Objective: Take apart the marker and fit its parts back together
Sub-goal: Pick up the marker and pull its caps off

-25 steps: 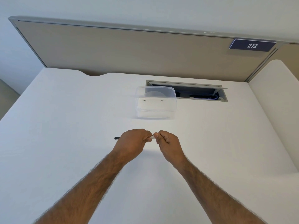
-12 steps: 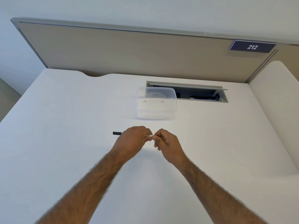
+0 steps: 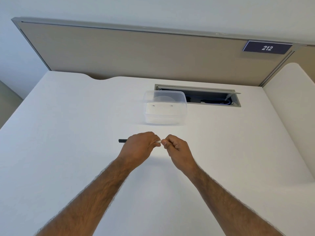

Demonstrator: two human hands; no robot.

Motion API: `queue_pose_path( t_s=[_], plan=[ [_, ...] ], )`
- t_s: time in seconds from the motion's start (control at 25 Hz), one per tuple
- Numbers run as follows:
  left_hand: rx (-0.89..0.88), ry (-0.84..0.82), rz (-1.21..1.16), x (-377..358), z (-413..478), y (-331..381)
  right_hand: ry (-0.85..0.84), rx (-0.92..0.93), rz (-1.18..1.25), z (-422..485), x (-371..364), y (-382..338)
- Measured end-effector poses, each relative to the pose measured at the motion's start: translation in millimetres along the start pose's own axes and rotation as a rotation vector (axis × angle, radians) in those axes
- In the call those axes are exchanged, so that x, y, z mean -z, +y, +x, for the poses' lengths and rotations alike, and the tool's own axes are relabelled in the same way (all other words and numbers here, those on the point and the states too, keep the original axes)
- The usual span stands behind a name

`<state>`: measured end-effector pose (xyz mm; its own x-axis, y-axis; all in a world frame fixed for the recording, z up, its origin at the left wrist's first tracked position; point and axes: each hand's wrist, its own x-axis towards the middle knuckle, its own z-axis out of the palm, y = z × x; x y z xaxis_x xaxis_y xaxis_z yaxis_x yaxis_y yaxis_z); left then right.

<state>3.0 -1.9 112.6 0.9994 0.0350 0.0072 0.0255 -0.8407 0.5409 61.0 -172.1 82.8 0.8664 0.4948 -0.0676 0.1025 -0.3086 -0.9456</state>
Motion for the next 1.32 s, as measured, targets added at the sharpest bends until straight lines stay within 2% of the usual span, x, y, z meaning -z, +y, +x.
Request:
queue_pose_path(
  t_s=[0.2, 0.4, 0.76, 1.16, 1.32],
  plan=[
    [-0.024, -0.03, 0.044, 3, 3, 3, 0.04, -0.052, 0.072, -2, -5, -3],
    [0.006, -0.147, -0.011, 0, 6, 7, 0.002, -0.105, 0.1, 0, 4, -6],
    [0.071, -0.054, -0.03, 0, 3, 5, -0.034, -0.117, 0.032, -1, 2, -2],
    [0.057, -0.041, -0.107, -1, 0, 6, -0.016, -0.185, 0.167, -6, -3, -6],
    [0.021, -0.16, -0.048, -1, 4, 7, -0.007, -0.191, 0.194, -4, 1, -1]
  ],
)
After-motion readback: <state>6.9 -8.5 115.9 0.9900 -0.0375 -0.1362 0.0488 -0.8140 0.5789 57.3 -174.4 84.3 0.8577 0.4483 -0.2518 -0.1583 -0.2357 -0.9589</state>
